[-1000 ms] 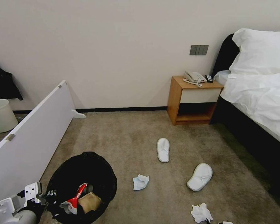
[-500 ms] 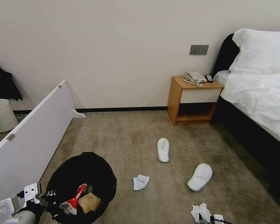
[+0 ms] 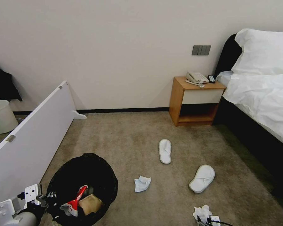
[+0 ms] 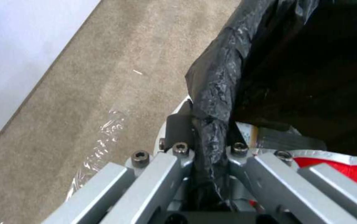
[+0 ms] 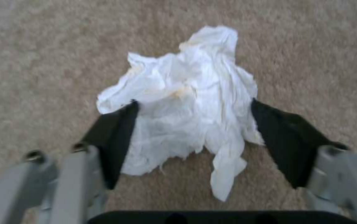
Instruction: Pick up the trash bin, then pick up the garbage from the floor and place it into the trash bin.
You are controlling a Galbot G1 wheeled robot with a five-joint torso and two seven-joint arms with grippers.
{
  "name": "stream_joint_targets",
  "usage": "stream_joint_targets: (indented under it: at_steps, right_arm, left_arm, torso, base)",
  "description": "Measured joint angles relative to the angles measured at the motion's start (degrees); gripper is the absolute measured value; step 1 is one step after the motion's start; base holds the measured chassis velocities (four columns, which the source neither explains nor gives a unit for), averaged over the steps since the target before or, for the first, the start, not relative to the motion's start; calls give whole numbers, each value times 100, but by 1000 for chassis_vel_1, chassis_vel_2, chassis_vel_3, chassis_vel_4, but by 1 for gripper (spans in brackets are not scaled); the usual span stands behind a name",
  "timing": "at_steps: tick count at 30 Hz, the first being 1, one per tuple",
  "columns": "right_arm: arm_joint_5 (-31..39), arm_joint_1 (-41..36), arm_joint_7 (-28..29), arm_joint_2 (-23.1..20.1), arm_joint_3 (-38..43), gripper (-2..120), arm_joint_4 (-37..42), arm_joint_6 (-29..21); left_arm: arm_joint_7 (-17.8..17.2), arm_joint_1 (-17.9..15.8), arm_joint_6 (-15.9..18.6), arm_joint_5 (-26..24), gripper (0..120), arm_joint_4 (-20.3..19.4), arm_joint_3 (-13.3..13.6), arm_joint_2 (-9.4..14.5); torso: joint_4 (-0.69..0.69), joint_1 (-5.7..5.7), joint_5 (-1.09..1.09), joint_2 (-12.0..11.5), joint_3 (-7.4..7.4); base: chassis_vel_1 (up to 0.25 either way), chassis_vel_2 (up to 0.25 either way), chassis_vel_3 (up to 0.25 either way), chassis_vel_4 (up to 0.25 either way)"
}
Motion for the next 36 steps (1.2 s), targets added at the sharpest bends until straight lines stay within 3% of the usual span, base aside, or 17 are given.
stream_joint_targets:
  at_steps: [1, 3, 5, 9, 11, 15, 18, 36]
  right_arm:
    - [0, 20, -2, -4, 8, 61, -45, -1]
    - [0, 26, -4, -5, 11, 59, -56, -1]
    - [0, 83, -13, -15, 30, 45, -113, -1]
    - [2, 130, -22, -16, 37, 36, -152, 1]
    - [3, 176, -42, -14, 36, 24, -205, 1]
    - [1, 202, -57, -9, 33, 16, -253, 3]
    - [0, 240, -72, -4, 33, 2, -297, 18]
    - [265, -60, -104, -157, -17, 0, 709, 214]
  left_arm:
    - [0, -5, 0, -5, 2, 3, 0, 1]
    - [0, -6, 0, -7, 2, 4, 0, 2]
    - [0, -10, 0, -11, 2, 4, 2, 2]
    - [0, -9, 0, -12, 2, 4, 6, 0]
    - [0, -4, 0, -12, 2, 4, 9, -4]
    - [0, -4, 0, -13, 2, 4, 11, -5]
    - [0, -3, 0, -13, 2, 4, 14, -5]
    - [-10, -44, 0, -52, 2, 10, 72, 9]
  torso:
    - [0, 0, 0, 0, 0]
    - [0, 0, 0, 0, 0]
    - [0, 0, 0, 1, 0]
    - [0, 0, 0, 1, 0]
    - [0, 0, 0, 1, 0]
    - [0, 0, 0, 1, 0]
    - [0, 0, 0, 1, 0]
    - [-1, 0, 0, 0, 0]
  base:
    - [0, 0, 0, 0]
    - [0, 0, 0, 0]
    - [0, 0, 0, 0]
    - [0, 0, 0, 0]
    - [0, 0, 0, 0]
    - [0, 0, 0, 0]
    - [0, 0, 0, 0]
    - [0, 0, 0, 0]
